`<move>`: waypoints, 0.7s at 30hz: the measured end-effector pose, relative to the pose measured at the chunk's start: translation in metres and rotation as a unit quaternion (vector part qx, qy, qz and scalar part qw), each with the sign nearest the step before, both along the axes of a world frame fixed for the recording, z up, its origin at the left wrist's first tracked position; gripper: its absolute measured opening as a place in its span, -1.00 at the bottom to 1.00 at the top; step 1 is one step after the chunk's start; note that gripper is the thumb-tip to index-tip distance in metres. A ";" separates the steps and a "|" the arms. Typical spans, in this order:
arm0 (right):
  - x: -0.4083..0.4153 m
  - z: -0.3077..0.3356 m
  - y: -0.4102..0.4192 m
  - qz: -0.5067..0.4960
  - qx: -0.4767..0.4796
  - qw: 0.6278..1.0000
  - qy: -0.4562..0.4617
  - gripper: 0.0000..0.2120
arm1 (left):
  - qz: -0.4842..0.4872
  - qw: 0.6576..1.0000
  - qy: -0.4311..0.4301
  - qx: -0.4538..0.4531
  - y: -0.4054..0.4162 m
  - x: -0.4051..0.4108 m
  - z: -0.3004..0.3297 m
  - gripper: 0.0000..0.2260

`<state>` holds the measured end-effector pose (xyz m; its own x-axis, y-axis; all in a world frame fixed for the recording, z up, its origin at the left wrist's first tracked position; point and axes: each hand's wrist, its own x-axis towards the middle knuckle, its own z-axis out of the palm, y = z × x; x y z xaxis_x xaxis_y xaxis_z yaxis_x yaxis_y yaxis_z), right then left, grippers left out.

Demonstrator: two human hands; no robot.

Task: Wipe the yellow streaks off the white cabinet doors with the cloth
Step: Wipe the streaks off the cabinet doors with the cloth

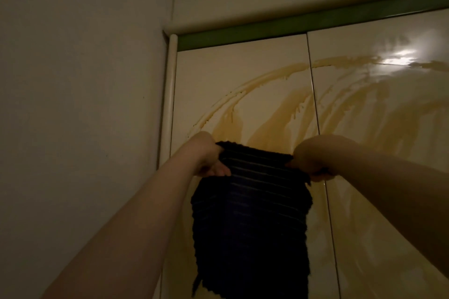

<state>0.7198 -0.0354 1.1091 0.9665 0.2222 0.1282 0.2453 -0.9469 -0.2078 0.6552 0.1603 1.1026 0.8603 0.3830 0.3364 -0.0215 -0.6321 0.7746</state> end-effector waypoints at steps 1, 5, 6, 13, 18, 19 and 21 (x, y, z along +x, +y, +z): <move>0.002 0.005 0.003 -0.001 0.002 1.000 -0.026 -0.62 | -0.034 0.998 -0.039 -0.037 0.002 0.006 0.002 -0.83; 0.007 0.034 0.008 0.031 0.198 0.980 -0.003 -0.77 | -0.120 0.960 -0.184 -0.173 0.006 0.022 0.006 -0.81; 0.006 0.040 0.009 0.046 0.277 0.960 0.005 -0.72 | -0.127 0.948 -0.211 -0.201 0.007 0.025 0.008 -0.82; 0.015 0.044 0.054 0.187 0.617 0.751 -0.140 -0.64 | -0.054 0.894 -0.422 -0.141 0.017 0.049 0.027 -0.81; 0.032 0.037 0.078 0.234 0.503 0.725 -0.408 -0.49 | 0.013 0.862 -0.506 -0.025 0.028 0.064 0.038 -0.68; 0.034 0.036 0.083 0.250 0.482 0.722 -0.429 -0.47 | 0.024 0.853 -0.522 -0.005 0.030 0.066 0.040 -0.67; 0.039 0.036 0.090 0.277 0.442 0.716 -0.463 -0.50 | 0.031 0.837 -0.546 0.023 0.034 0.072 0.043 -0.69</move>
